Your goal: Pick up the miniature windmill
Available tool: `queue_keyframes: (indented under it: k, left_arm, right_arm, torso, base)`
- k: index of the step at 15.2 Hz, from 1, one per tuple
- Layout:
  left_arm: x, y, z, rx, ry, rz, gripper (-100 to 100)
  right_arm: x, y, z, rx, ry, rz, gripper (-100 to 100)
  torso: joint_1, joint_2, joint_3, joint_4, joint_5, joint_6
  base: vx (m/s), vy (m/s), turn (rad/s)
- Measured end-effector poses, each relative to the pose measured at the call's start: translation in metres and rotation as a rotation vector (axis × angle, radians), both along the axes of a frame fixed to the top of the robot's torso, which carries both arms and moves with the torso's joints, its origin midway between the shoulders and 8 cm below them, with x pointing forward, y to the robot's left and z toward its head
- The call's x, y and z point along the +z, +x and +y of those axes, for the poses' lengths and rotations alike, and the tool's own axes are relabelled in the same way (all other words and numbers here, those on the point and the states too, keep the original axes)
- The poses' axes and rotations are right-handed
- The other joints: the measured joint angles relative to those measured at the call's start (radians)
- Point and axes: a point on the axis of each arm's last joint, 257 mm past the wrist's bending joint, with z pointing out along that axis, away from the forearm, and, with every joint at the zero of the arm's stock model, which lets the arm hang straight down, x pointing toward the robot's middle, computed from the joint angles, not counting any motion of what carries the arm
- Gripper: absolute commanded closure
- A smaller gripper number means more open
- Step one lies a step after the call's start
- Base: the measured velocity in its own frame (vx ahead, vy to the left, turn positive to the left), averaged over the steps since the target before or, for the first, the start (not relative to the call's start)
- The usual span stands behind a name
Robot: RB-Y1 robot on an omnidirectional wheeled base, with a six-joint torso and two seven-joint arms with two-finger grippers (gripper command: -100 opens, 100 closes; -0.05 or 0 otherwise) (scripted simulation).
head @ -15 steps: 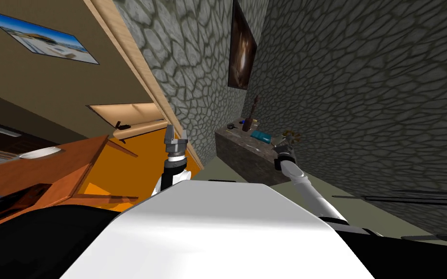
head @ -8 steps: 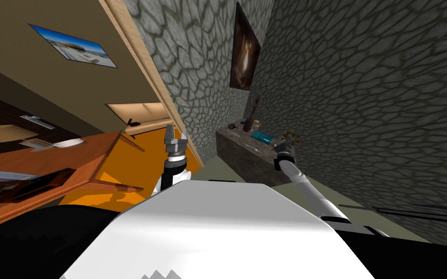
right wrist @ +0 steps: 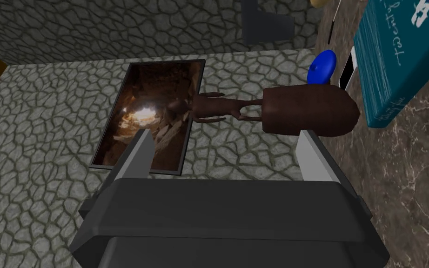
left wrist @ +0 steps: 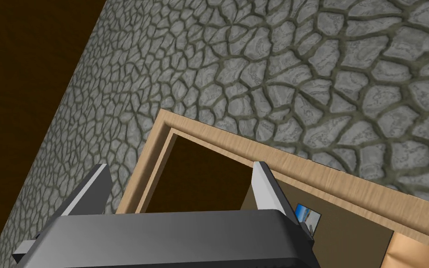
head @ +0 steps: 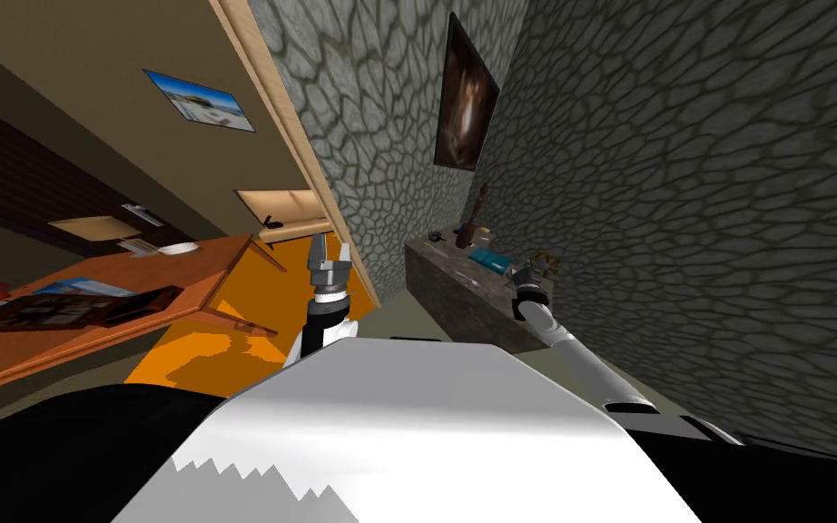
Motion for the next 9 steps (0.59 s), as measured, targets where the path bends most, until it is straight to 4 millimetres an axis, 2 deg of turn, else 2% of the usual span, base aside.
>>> queue_keyframes:
  k: [4,5,6,8,9]
  left_arm:
    - [0.000,0.000,0.000,0.000,0.000,0.000,0]
    - [0.000,0.000,0.000,0.000,0.000,0.000,0]
    - [0.000,0.000,0.000,0.000,0.000,0.000,0]
    - [0.000,0.000,0.000,0.000,0.000,0.000,0]
    - [0.000,0.000,0.000,0.000,0.000,0.000,0]
  right_arm:
    - [-0.004,0.001,0.010,0.018,-0.095,0.028,-100]
    - [-0.006,0.001,0.012,0.020,-0.111,0.035,-100]
    - [-0.007,0.001,0.013,0.021,-0.116,0.037,-100]
    - [0.005,0.003,0.005,0.019,-0.126,0.036,-100]
    - [0.007,0.003,0.005,0.020,-0.128,0.038,100]
  torso:
    - [-0.001,-0.001,-0.001,0.000,0.000,0.000]
    - [-0.001,-0.001,-0.001,0.000,0.000,0.000]
    - [0.003,-0.002,-0.001,0.000,0.000,0.001]
    - [0.017,-0.007,-0.004,-0.001,0.003,0.000]
    - [0.019,-0.008,-0.005,-0.002,0.004,0.000]
  base:
    - [-0.038,-0.253,0.158]
    - [-0.024,-0.157,0.070]
    - [0.017,-0.021,0.020]
    - [0.061,0.049,0.001]
    - [0.014,0.010,-0.003]
